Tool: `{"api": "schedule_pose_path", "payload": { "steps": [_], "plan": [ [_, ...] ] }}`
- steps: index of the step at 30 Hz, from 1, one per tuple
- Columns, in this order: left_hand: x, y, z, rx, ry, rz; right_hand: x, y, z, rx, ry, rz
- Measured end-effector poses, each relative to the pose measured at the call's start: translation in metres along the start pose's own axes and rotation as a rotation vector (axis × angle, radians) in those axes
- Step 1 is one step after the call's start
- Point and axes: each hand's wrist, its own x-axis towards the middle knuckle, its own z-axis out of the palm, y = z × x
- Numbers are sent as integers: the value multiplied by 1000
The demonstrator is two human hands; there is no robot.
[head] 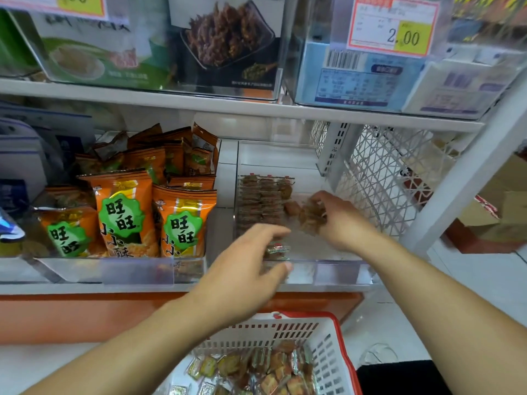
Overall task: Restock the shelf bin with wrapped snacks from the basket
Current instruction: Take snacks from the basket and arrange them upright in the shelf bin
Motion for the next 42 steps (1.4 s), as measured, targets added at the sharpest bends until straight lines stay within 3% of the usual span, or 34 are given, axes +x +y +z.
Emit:
{"api": "schedule_pose_path", "payload": {
  "steps": [5,11,16,22,26,28,33,42],
  "plan": [
    [5,-8,17,247,-123,81,49,13,34,-239,-291,67],
    [7,-15,21,270,-125,102,78,18,41,-271,-425,-40],
    [7,-15,23,270,-118,114,86,26,41,-119,-299,-198],
    [7,-14,26,287,-100,127,94,22,46,75,-68,-234],
    [6,-15,28,311,-103,141,100,22,50,265,60,-139],
    [6,-15,29,314,-116,144,104,24,51,232,100,-106],
    [4,-15,30,339,-133,164,108,19,53,126,55,-254],
    [4,-16,31,335,-129,167,128,8,27,-191,-223,10]
  ]
}}
